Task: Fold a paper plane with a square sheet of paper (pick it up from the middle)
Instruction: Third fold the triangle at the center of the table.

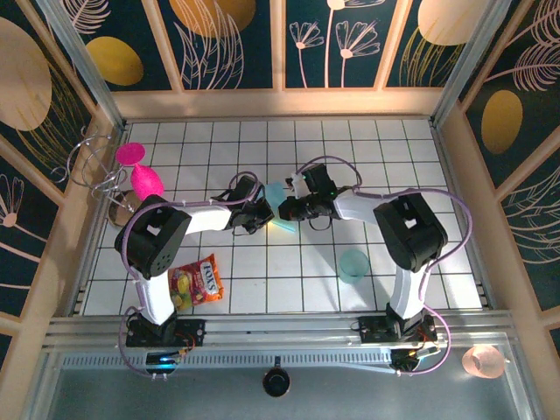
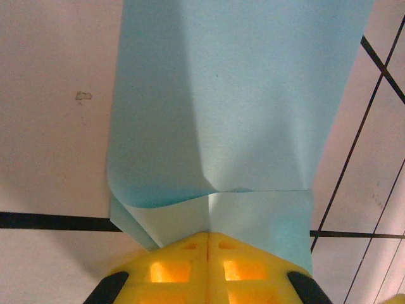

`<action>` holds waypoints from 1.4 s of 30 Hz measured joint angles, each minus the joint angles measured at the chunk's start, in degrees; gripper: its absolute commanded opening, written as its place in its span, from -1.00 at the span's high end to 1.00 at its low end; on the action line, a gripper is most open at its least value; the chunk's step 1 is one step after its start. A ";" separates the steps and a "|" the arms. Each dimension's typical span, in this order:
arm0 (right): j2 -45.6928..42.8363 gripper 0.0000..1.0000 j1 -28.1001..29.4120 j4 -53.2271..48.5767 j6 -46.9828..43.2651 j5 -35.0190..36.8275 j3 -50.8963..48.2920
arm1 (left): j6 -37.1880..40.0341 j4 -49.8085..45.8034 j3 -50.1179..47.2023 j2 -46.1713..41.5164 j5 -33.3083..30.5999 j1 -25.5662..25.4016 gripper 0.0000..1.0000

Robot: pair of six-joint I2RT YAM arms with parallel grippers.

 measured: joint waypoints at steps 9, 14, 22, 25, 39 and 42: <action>2.40 1.00 0.04 -0.70 -0.26 -0.83 0.52 | -0.02 0.00 0.00 0.00 0.02 0.00 0.87; 2.67 1.00 0.04 -1.25 -1.33 -1.75 0.52 | -0.02 -0.02 0.00 0.00 0.13 0.00 0.87; 4.20 1.00 0.07 -2.82 -2.62 -1.73 0.57 | -0.02 -0.02 0.02 0.00 0.13 0.00 0.88; 4.31 1.00 0.07 -3.15 -2.69 -1.60 0.66 | 0.00 -0.02 0.02 0.00 0.13 0.00 0.88; 4.90 1.00 0.07 -5.07 -6.51 -0.63 1.53 | 0.00 -0.07 -0.04 0.00 -0.07 0.00 0.90; 4.85 1.00 0.02 -5.09 -7.67 -0.76 1.44 | 0.00 -0.07 -0.07 0.00 -0.07 0.00 0.92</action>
